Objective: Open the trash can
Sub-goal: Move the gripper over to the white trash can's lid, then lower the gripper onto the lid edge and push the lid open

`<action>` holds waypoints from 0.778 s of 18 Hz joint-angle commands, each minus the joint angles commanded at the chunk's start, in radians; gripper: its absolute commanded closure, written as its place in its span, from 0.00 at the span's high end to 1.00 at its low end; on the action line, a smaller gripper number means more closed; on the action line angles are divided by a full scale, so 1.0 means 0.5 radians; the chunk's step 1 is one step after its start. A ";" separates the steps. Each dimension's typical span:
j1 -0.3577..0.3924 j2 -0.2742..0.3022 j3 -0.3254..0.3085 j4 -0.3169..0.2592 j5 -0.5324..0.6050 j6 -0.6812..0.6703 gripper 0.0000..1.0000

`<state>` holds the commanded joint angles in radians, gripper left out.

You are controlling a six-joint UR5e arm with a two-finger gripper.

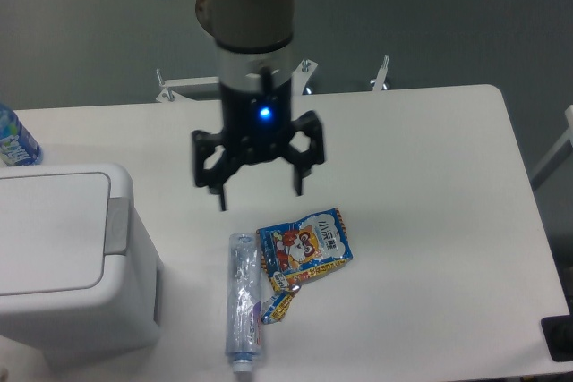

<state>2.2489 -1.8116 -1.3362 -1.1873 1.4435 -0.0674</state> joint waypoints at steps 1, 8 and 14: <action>-0.025 -0.006 0.000 0.000 0.000 -0.037 1.00; -0.117 -0.022 -0.003 0.000 -0.021 -0.080 1.00; -0.154 -0.025 -0.006 0.000 -0.021 -0.080 1.00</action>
<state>2.1721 -1.8239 -1.3392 -1.1873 1.4327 -0.1074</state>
